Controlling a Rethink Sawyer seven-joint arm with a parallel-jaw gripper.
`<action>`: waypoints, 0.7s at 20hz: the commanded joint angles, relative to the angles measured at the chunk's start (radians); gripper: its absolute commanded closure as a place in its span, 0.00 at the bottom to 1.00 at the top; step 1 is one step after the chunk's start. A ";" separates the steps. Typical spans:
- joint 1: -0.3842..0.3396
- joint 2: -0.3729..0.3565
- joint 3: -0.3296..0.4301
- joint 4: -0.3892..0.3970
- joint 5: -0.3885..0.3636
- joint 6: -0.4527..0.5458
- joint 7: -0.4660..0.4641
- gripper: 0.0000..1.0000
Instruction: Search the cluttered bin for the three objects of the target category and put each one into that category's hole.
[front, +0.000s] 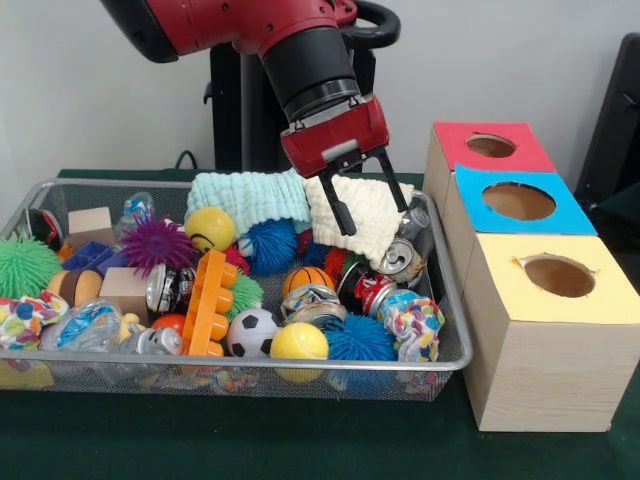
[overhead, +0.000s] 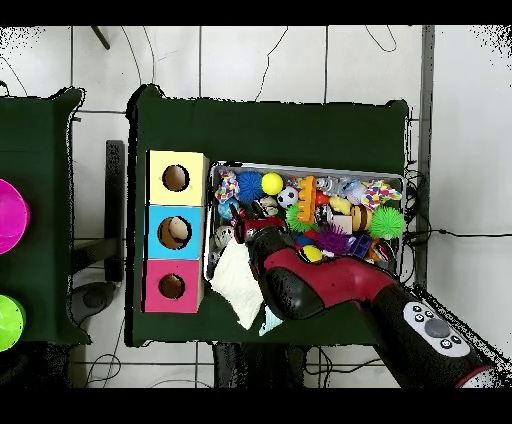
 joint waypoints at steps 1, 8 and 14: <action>0.153 -0.064 -0.209 -0.010 0.154 0.059 0.186 0.00; 0.139 -0.047 -0.206 -0.034 0.178 0.102 0.142 0.00; 0.179 -0.017 -0.300 -0.065 0.160 0.122 0.086 0.00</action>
